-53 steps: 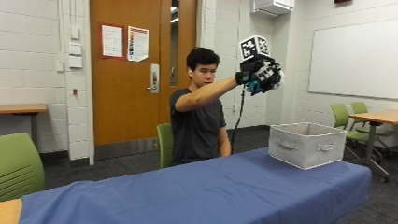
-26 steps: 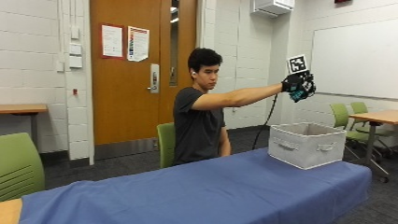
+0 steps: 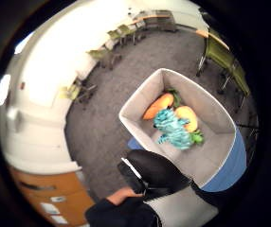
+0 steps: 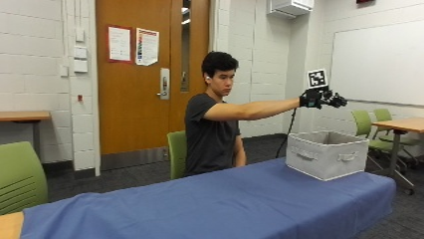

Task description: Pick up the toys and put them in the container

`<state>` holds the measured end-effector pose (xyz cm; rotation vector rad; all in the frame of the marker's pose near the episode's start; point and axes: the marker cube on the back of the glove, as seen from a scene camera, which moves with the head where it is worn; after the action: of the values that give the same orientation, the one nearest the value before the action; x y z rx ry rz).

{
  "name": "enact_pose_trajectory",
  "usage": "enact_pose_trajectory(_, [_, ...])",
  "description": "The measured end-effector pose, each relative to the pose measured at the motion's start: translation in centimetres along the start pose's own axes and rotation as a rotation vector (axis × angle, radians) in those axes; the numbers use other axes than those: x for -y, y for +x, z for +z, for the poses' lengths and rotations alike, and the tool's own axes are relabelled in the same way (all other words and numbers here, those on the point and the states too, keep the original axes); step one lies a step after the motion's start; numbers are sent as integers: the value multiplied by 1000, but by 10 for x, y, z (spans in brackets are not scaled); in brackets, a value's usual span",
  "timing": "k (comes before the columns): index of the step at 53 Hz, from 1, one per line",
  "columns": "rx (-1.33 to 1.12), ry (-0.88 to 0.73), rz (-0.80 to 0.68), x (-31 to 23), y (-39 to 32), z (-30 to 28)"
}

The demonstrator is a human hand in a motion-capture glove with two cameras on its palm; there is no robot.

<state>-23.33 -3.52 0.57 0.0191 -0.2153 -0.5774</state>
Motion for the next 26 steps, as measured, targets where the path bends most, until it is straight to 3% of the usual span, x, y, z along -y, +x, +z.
enact_pose_trajectory(6, [-143, 3, -52, -24, 30, -6])
enact_pose_trajectory(12, [-130, 13, 27, -45, -8, -9])
enact_pose_trajectory(22, [-240, 32, 181, -101, 79, -24])
enact_pose_trajectory(26, [-157, 28, 18, -127, 91, -30])
